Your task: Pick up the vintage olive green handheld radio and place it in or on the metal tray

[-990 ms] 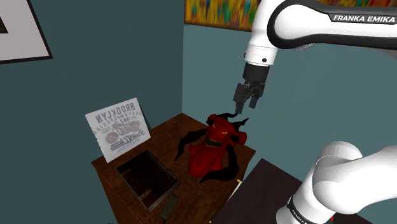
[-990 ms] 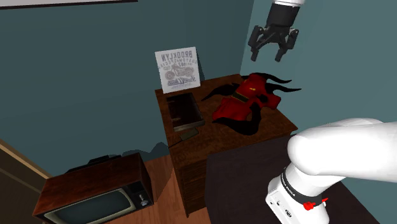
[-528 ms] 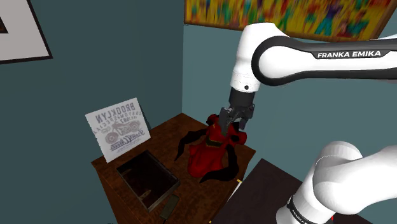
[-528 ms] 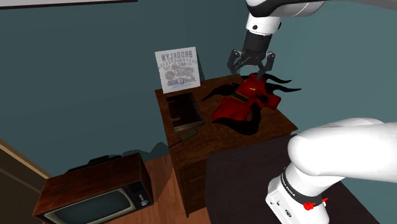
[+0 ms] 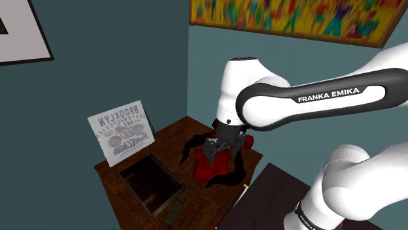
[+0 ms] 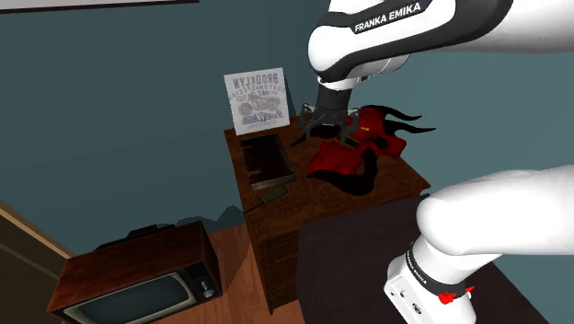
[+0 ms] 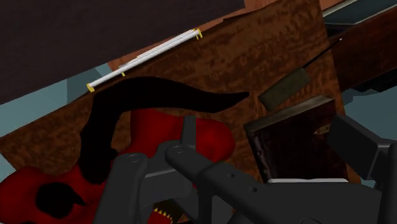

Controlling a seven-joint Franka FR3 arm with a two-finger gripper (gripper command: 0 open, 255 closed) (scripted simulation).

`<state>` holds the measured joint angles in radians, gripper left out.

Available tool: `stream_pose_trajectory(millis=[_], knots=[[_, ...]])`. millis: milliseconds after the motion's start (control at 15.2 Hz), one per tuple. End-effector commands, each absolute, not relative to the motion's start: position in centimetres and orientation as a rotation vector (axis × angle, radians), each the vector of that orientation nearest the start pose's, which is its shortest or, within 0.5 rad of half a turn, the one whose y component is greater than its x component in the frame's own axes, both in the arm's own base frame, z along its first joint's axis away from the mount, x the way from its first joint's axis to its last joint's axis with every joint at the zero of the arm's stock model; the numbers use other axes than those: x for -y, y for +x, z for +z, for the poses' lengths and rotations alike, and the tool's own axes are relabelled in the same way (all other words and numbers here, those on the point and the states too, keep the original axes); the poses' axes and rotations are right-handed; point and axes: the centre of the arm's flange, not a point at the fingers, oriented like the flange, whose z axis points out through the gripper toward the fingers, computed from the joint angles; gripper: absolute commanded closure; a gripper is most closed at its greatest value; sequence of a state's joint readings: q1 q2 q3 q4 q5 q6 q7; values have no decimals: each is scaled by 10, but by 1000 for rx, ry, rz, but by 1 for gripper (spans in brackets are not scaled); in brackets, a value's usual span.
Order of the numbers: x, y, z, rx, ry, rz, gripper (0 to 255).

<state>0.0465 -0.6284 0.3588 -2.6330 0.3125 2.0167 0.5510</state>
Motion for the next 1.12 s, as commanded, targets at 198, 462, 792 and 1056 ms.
stream_pose_trajectory(millis=[198, 462, 792, 1056], knots=[[-196, 335, 376, -678, -3017, 45, 0], [-228, 346, 335, -791, -3003, 40, 0], [-267, 363, 282, -931, -2980, 34, 0], [-296, 379, 240, -1043, -2956, 29, 0]])
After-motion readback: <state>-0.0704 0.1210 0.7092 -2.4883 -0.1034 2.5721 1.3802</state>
